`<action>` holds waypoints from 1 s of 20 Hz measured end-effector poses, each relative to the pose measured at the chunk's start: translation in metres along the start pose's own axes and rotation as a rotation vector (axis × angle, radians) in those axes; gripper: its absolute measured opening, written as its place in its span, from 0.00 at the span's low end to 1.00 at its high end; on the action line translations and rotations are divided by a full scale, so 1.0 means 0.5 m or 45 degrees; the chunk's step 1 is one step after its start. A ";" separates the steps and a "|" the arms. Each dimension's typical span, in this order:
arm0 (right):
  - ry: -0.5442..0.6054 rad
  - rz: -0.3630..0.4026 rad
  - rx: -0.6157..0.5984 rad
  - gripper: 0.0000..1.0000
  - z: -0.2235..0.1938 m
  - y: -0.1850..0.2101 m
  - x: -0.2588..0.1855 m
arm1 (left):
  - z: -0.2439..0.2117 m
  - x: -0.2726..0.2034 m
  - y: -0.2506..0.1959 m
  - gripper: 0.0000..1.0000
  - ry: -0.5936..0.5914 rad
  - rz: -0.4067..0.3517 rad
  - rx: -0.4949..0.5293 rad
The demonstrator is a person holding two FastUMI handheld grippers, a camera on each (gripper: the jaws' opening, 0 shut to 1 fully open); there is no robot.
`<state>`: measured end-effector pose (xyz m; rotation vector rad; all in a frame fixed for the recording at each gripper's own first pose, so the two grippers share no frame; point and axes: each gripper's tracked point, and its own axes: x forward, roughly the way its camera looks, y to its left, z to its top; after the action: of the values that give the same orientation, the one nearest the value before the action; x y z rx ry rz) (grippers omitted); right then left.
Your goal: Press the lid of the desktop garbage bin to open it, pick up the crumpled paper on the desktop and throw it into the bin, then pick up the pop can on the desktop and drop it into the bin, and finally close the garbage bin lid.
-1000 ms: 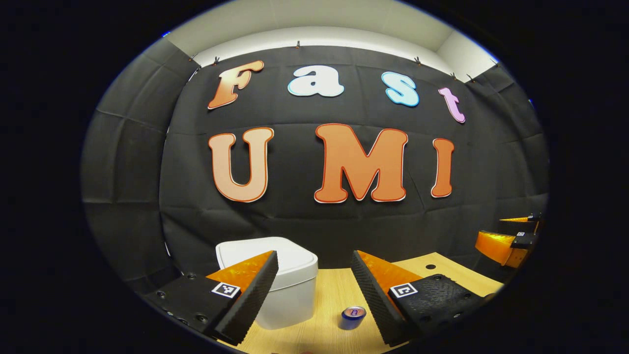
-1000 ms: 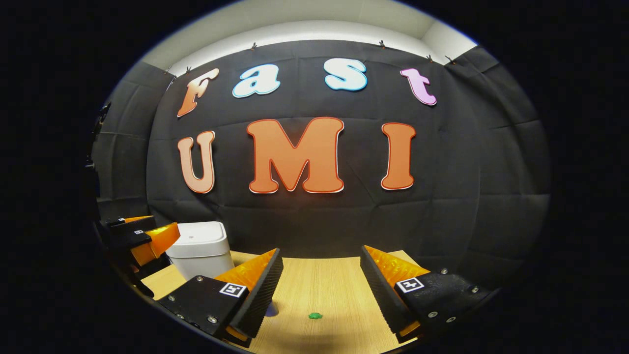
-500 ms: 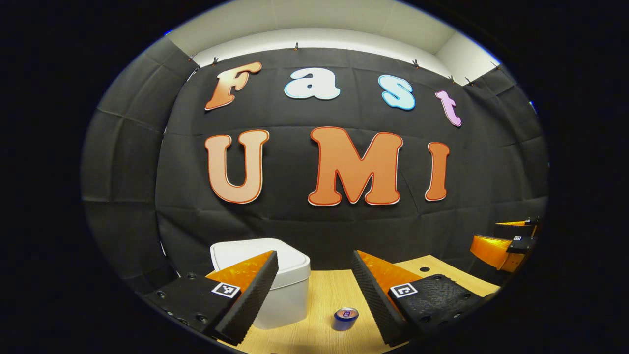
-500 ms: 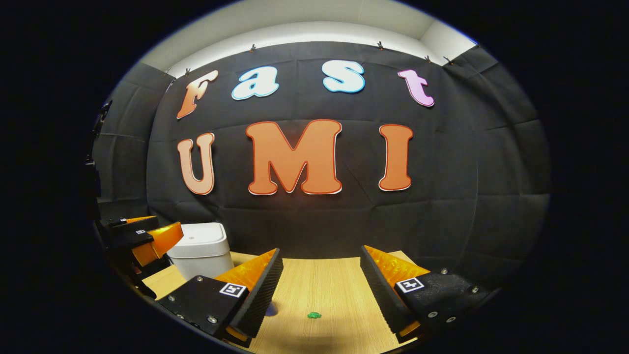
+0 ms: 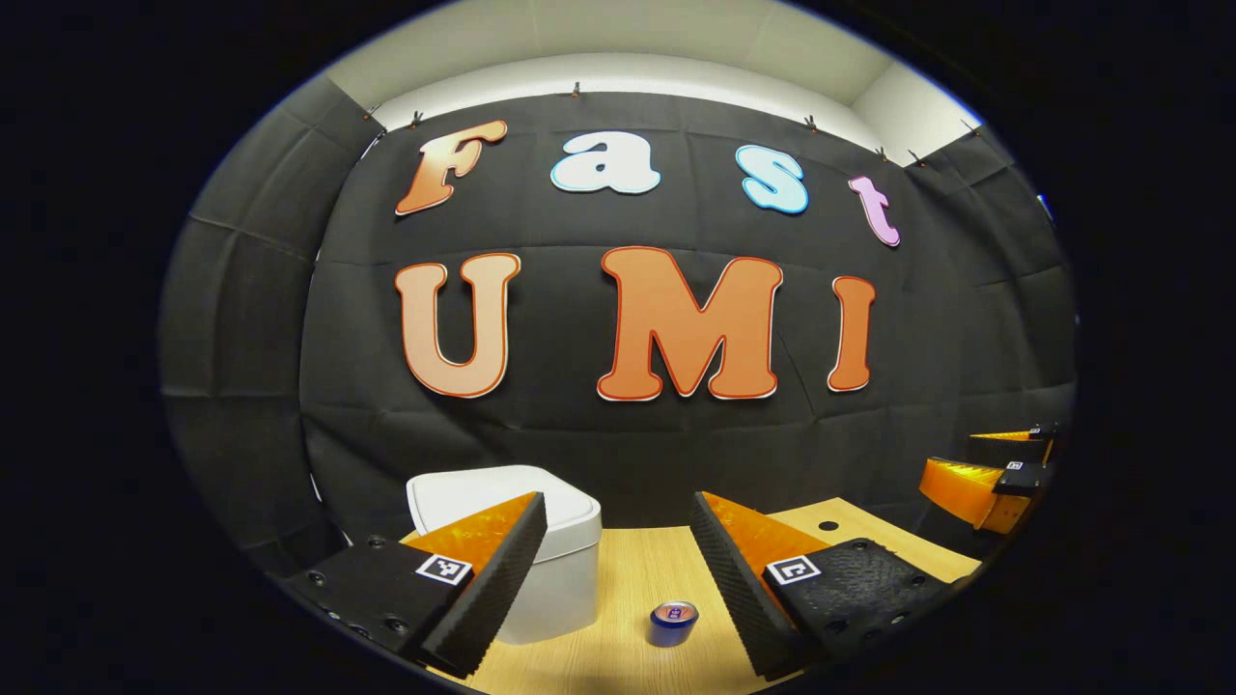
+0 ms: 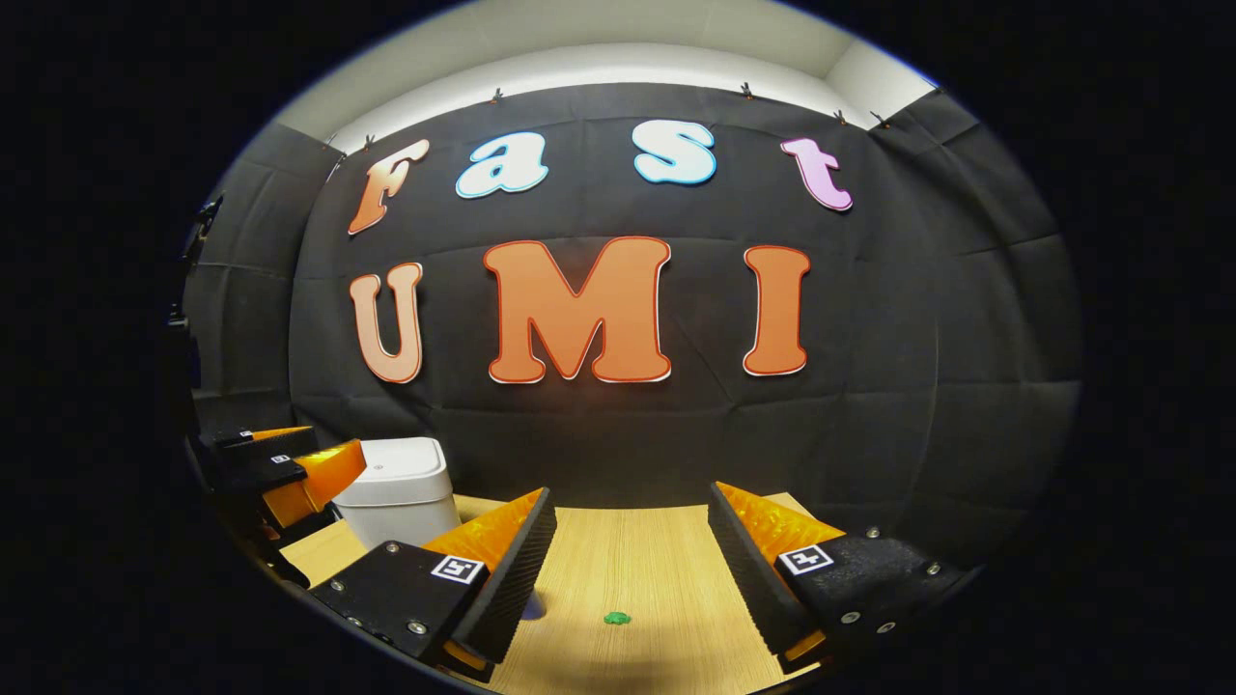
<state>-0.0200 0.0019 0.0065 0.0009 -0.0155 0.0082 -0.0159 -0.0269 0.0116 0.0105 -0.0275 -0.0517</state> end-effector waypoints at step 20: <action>0.030 0.058 -0.006 0.94 -0.010 0.001 0.046 | -0.052 0.050 0.043 0.22 0.126 0.104 0.003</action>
<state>0.0033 0.0028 0.0018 -0.0040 0.0077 0.0536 0.0109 -0.0063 -0.0135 0.0140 0.0713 0.0303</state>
